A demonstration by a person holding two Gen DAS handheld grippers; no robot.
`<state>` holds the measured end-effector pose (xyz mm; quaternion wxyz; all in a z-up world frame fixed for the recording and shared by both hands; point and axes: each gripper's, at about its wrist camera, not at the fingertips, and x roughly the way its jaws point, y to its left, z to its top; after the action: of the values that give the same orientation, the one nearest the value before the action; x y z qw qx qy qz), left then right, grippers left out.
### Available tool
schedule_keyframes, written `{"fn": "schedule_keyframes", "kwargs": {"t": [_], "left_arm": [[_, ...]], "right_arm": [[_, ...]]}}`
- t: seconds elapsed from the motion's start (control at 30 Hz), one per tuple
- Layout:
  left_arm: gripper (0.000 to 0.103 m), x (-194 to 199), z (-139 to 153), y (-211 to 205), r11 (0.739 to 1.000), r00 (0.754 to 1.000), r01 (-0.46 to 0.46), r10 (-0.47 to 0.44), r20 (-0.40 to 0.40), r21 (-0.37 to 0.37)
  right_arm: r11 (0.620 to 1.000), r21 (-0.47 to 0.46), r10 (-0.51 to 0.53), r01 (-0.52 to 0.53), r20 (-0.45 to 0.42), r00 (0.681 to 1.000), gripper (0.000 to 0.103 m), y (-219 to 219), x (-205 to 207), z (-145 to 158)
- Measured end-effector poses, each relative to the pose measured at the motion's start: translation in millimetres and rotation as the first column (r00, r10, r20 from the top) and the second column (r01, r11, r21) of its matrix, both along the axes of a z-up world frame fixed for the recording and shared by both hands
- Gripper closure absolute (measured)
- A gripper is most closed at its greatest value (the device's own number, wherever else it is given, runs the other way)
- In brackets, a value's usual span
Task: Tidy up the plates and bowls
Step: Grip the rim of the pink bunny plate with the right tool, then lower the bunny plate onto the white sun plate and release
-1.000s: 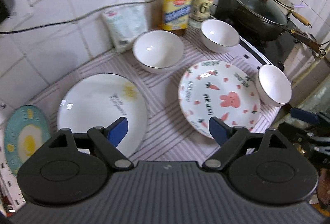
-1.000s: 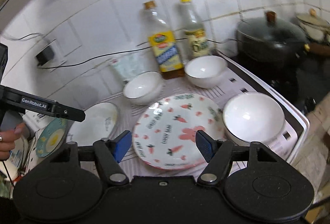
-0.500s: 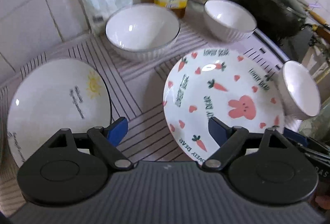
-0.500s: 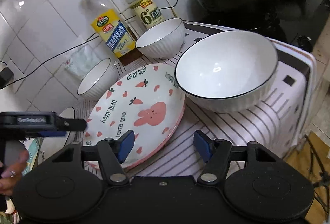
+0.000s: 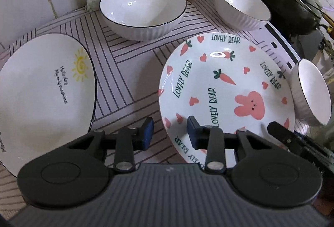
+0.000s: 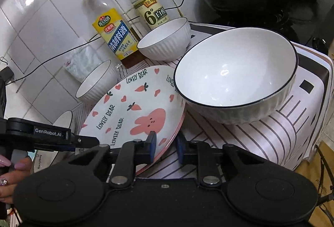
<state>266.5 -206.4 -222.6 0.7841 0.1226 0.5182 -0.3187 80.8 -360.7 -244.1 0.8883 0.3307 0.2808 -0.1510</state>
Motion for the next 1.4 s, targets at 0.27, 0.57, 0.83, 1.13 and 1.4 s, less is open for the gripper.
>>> {"fn": "schedule_keyframes", "kwargs": {"t": [0.27,0.57,0.83,1.13,1.4], "left_arm": [[0.074,-1,-4,-5,0.999,0.999,-0.037,0.037,-0.026,-0.023],[0.076,-9,6,1,0.997,0.998,-0.029,0.033,-0.061,0.065],[0.075,-29,34,40,0.996,0.995,-0.083,0.084,-0.059,0.030],[0.075,-51,77,81,0.984,0.984,-0.176,0.175,-0.020,-0.015],[0.075,-52,97,131,0.944,0.946,-0.324,0.323,-0.023,-0.069]], "right_arm": [[1.000,0.015,-0.003,0.003,-0.029,1.000,0.082,-5,7,0],[0.994,0.035,0.105,-0.102,-0.102,0.989,0.082,-8,12,12],[0.976,0.006,0.219,-0.219,-0.073,0.973,0.082,4,7,39],[0.932,-0.026,0.360,-0.362,-0.048,0.932,0.081,19,7,85],[0.867,-0.052,0.495,-0.495,-0.018,0.869,0.081,38,35,114]]}}
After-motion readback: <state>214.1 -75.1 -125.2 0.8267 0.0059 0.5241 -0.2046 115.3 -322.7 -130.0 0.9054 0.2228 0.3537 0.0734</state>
